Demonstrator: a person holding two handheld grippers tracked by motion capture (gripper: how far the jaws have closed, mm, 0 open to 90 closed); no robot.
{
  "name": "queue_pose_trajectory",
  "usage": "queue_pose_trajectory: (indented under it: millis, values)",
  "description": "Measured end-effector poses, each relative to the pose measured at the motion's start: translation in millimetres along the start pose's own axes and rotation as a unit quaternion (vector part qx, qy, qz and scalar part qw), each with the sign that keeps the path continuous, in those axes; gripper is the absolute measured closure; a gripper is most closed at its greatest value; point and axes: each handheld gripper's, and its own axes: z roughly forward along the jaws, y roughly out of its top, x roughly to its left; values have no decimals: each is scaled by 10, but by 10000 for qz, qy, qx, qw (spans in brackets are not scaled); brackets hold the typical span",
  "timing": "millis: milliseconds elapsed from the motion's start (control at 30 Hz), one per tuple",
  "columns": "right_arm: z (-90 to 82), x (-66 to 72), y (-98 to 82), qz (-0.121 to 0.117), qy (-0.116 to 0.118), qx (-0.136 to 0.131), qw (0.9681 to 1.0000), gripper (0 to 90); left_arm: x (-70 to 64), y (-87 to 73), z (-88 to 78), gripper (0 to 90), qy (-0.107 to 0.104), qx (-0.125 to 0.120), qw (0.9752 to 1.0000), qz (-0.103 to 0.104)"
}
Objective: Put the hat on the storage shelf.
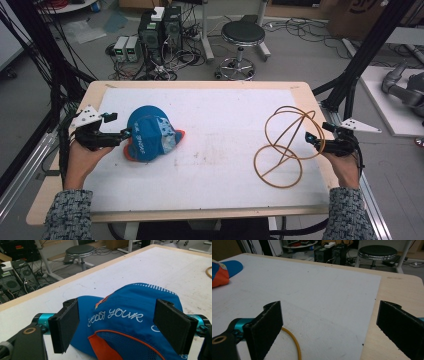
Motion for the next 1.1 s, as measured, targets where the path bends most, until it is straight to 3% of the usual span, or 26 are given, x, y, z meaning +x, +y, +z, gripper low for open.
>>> queue_pose_trajectory:
  millis: [267, 467, 667, 933, 1033, 1100]
  values:
    - [-4, 6, 4, -40, -5, 14, 10000, 65, -13, 13, 11, 213, 42, -49, 10000, 25]
    - [-15, 11, 1, 0, 4, 31, 10000, 64, -54, 36, 71, 216, -56, -131, 9999, 25]
    - [-15, 20, -1, 0, 6, 62, 10000, 64, -94, 70, 188, 225, -254, -121, 9996, 38]
    - [-38, 18, -24, 20, 10, 101, 9999, 64, -127, 86, 332, 235, -325, -252, 9991, -84]
    - [-45, 6, -29, -19, -6, 83, 10000, 65, -171, 88, 388, 243, -495, -254, 9983, -146]
    - [-46, 7, -29, -20, -12, 82, 10000, 64, -226, 95, 423, 245, -561, -218, 9982, -59]
